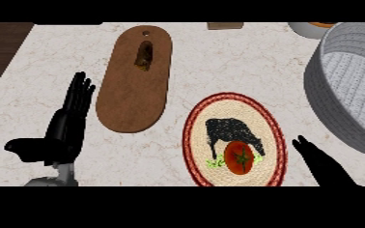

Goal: Pick the tomato from the placemat and place it in the basket

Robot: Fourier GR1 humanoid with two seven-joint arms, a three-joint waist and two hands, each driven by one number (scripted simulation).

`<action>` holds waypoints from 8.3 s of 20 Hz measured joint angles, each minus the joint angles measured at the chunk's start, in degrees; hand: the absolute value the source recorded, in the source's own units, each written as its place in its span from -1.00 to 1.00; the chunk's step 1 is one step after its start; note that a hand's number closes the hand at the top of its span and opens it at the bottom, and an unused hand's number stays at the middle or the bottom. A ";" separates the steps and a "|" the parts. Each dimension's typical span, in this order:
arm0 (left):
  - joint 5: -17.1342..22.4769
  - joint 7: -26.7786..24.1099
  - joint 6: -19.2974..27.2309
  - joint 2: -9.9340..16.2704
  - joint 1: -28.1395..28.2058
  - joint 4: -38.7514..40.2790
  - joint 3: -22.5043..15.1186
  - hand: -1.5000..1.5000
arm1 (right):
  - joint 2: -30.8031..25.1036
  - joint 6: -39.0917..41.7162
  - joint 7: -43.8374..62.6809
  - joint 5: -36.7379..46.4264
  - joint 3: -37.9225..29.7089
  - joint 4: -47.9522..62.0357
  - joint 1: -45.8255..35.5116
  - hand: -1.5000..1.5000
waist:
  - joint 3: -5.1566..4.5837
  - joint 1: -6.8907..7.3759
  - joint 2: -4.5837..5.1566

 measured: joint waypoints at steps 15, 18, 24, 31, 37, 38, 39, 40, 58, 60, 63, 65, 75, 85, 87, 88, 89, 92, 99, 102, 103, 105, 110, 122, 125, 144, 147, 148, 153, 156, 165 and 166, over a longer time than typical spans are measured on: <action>-2.62 1.65 0.78 -2.38 2.02 -3.08 -1.43 0.00 | 6.16 -3.48 7.47 8.56 14.27 4.25 -9.10 -1.00 | 0.20 -0.06 -0.08; -2.47 1.67 0.08 -2.33 1.73 -2.53 -0.60 0.00 | 7.36 -4.39 7.08 13.23 15.32 5.21 -9.46 -1.00 | 0.20 -0.01 -0.03; -2.10 2.70 -1.57 -2.43 0.88 -2.31 1.04 0.00 | 10.57 -4.44 6.65 18.41 15.41 7.67 -10.19 -1.00 | 0.21 0.07 0.02; -3.85 1.26 -2.18 -3.88 0.82 -1.01 1.47 0.00 | 14.20 -4.90 4.52 20.87 14.95 11.29 -10.05 -1.00 | 0.23 0.11 0.06; -4.31 1.66 -3.09 -4.44 1.47 -1.87 2.00 0.00 | 16.22 -3.86 2.49 20.97 13.17 15.66 -10.89 -1.00 | 0.23 0.16 0.07; -4.08 1.64 -3.45 -4.35 0.92 -1.30 2.58 0.00 | 17.05 -3.24 2.83 21.21 13.24 16.30 -11.40 -1.00 | 0.22 0.16 0.08; -4.18 1.53 -3.58 -4.39 1.13 -1.43 2.73 0.00 | 16.85 -3.82 2.19 21.61 13.58 16.45 -10.28 -1.00 | 0.22 0.14 0.07; -4.29 1.77 -3.66 -4.40 0.83 -1.40 3.00 0.00 | 17.21 -3.67 1.72 21.35 12.88 17.36 -10.65 -1.00 | 0.22 0.14 0.07; -5.69 0.85 -5.66 -6.24 1.39 -0.66 4.64 0.00 | 20.74 -7.06 -7.21 21.53 9.36 27.41 -9.65 -1.00 | 0.23 0.13 0.07; -5.84 0.74 -5.84 -6.51 1.97 -1.13 4.46 0.00 | 21.73 -7.44 -7.85 21.43 8.36 29.49 -10.82 -1.00 | 0.23 0.18 0.08; -6.25 2.73 -5.44 -6.65 1.45 -2.66 4.59 0.00 | 22.94 -7.94 -8.87 21.40 7.34 31.68 -11.73 -1.00 | 0.22 0.18 0.08; -5.91 2.51 -6.15 -6.52 1.14 -2.27 5.14 0.00 | 23.09 -7.37 -9.21 21.16 6.67 31.25 -11.61 1.00 | 0.23 0.16 0.08; -6.71 2.23 -5.99 -7.33 0.24 -1.29 5.38 0.00 | 22.24 -5.35 -14.36 24.14 6.80 36.27 -15.65 1.00 | 0.01 0.23 -0.21; -6.64 2.59 -6.51 -7.32 0.33 -1.57 6.05 0.00 | 16.42 -8.50 -23.50 27.25 8.38 35.91 -11.56 1.00 | -0.04 0.13 -0.44; -6.56 2.78 -6.54 -7.30 0.41 -1.80 6.07 0.00 | 11.54 -10.53 -29.74 26.53 8.69 36.90 -8.99 1.00 | -0.08 0.06 -0.57; -6.73 3.27 -6.28 -7.35 -0.04 -1.94 6.01 0.00 | 9.66 -12.24 -32.99 26.26 8.96 37.31 -7.96 1.00 | -0.13 0.03 -0.68; -6.88 2.88 -6.24 -7.41 0.47 -2.09 5.92 0.00 | 8.02 -14.49 -36.40 25.57 8.79 37.88 -6.99 1.00 | -0.12 0.14 -0.79; -7.36 2.86 -5.89 -7.84 0.33 -2.00 5.46 0.00 | 3.85 -22.05 -45.56 22.95 6.88 39.40 -3.95 1.00 | -0.12 0.12 -0.85; -7.89 3.18 -5.44 -8.00 0.96 -2.79 5.28 0.00 | -5.34 -28.64 -62.62 6.15 0.42 34.98 8.15 1.00 | 0.13 -0.68 -0.34; -7.63 3.14 -5.68 -7.51 1.81 -3.46 5.79 0.00 | -8.58 -26.96 -67.30 -3.48 -2.54 28.27 12.71 1.00 | 0.16 -1.11 -0.30; -7.40 2.80 -5.85 -7.37 2.05 -3.24 6.11 0.00 | -9.57 -26.65 -69.12 -6.56 -3.77 26.13 14.39 1.00 | 0.16 -1.31 -0.29; -6.75 2.25 -6.43 -6.85 2.61 -2.94 6.92 0.00 | -11.86 -25.67 -72.38 -12.46 -6.69 21.55 18.19 1.00 | 0.15 -1.73 -0.32; -6.08 3.05 -6.49 -6.64 3.01 -3.97 7.53 0.00 | -17.49 -21.08 -78.68 -27.20 -17.48 12.07 27.84 1.00 | 0.12 -2.55 -0.46; -7.04 2.26 -6.76 -7.30 2.79 -3.29 6.22 0.00 | -19.80 -7.30 -77.85 -48.50 -50.59 15.55 36.19 1.00 | 0.14 -1.14 -0.09; -7.43 3.91 -6.20 -7.62 1.27 -3.39 5.80 0.00 | -20.77 -4.64 -76.47 -49.96 -55.83 20.30 33.19 1.00 | 0.16 -0.61 0.00; -7.96 1.69 -6.97 -8.38 0.05 -0.80 5.55 0.00 | -23.40 3.51 -75.10 -36.02 -47.76 55.79 -4.17 1.00 | 0.25 0.79 0.23; -7.97 2.02 -6.90 -8.63 0.14 -1.15 5.38 0.00 | -23.66 3.69 -77.49 -31.91 -46.20 61.75 -9.06 1.00 | 0.26 0.79 0.22; -7.82 1.46 -7.09 -8.44 -0.10 -0.31 5.83 0.00 | -23.46 3.35 -78.62 -30.38 -45.56 63.88 -10.57 1.00 | 0.25 0.77 0.22; -8.21 2.67 -6.84 -8.45 0.22 -1.91 5.53 0.00 | -21.75 2.13 -81.64 -23.89 -41.46 74.49 -20.06 1.00 | 0.27 0.93 0.23; -7.85 2.85 -7.36 -8.00 -0.35 -1.52 6.13 0.00 | -20.50 2.29 -83.35 -21.60 -40.66 79.23 -23.79 1.00 | 0.25 0.75 0.21; -8.10 3.48 -7.43 -8.48 -0.21 -2.23 5.63 0.00 | -19.90 1.92 -89.97 -16.11 -40.11 98.78 -35.16 1.00 | 0.28 0.95 0.28; -7.94 3.60 -7.51 -8.38 -0.52 -2.04 5.85 0.00 | -20.34 2.03 -90.36 -15.95 -40.51 101.15 -36.20 1.00 | 0.31 0.99 0.31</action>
